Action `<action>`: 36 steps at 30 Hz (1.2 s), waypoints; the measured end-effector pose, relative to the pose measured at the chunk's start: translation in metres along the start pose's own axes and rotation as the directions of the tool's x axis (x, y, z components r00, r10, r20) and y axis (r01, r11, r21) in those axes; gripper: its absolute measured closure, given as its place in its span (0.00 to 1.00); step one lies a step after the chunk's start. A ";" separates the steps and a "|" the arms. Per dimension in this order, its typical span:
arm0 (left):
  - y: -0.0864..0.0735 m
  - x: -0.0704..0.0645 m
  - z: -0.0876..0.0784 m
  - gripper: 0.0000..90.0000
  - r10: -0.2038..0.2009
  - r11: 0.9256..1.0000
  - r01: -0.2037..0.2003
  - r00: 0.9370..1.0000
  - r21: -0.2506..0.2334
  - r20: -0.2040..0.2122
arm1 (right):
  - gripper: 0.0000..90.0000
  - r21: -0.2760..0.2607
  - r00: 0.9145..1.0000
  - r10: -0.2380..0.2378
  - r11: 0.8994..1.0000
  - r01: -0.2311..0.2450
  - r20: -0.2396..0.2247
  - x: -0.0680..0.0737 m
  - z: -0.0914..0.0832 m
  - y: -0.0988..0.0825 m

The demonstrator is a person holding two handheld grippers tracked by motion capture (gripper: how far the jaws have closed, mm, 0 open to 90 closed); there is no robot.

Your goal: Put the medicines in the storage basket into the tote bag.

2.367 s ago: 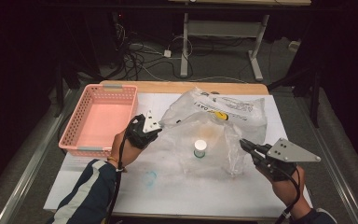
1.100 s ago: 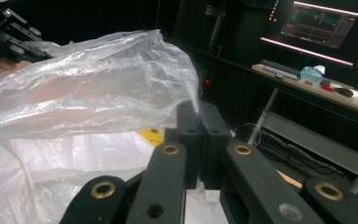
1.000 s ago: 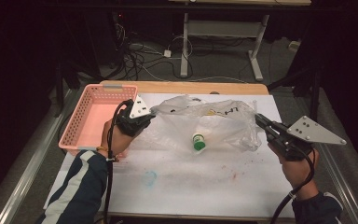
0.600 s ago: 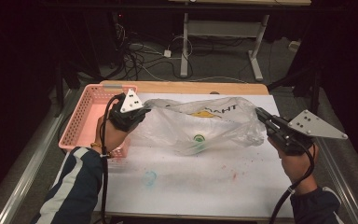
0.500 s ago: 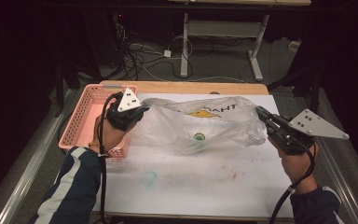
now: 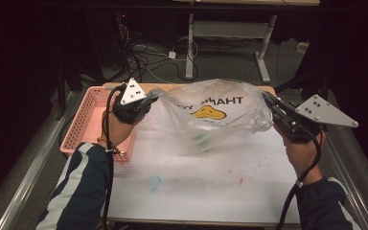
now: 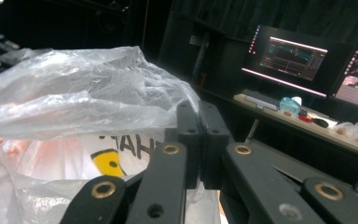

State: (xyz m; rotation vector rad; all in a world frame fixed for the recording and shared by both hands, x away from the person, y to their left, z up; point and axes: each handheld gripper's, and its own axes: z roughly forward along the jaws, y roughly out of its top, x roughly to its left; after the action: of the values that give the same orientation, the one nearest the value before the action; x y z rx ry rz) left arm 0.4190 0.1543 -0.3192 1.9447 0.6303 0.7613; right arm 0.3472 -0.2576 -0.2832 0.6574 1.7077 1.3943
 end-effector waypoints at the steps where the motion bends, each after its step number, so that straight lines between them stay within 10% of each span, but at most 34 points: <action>1: 0.000 0.000 0.004 0.96 -0.005 1.000 0.005 1.000 -0.010 -0.001 | 1.00 0.001 1.000 0.002 1.000 -0.002 0.008 -0.003 0.004 -0.001; 12: 0.024 0.002 0.008 0.96 -0.053 0.983 0.051 0.999 -0.175 -0.007 | 1.00 -0.029 1.000 0.012 1.000 -0.011 0.026 -0.009 0.016 0.019; 26: 0.071 0.017 -0.013 0.96 -0.049 0.962 0.037 0.998 -0.270 -0.039 | 1.00 -0.114 0.999 -0.009 0.993 0.014 0.039 -0.011 0.011 0.074; 36: 0.074 0.016 0.024 0.96 -0.040 0.981 0.031 0.998 -0.194 -0.046 | 1.00 -0.012 0.996 0.037 0.999 -0.036 0.083 -0.030 0.045 0.055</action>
State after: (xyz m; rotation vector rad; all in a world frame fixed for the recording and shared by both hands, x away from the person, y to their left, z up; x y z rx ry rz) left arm 0.4558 0.1191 -0.2586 1.7376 0.5968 0.8203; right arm 0.3958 -0.2439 -0.2251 0.7335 1.6295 1.3816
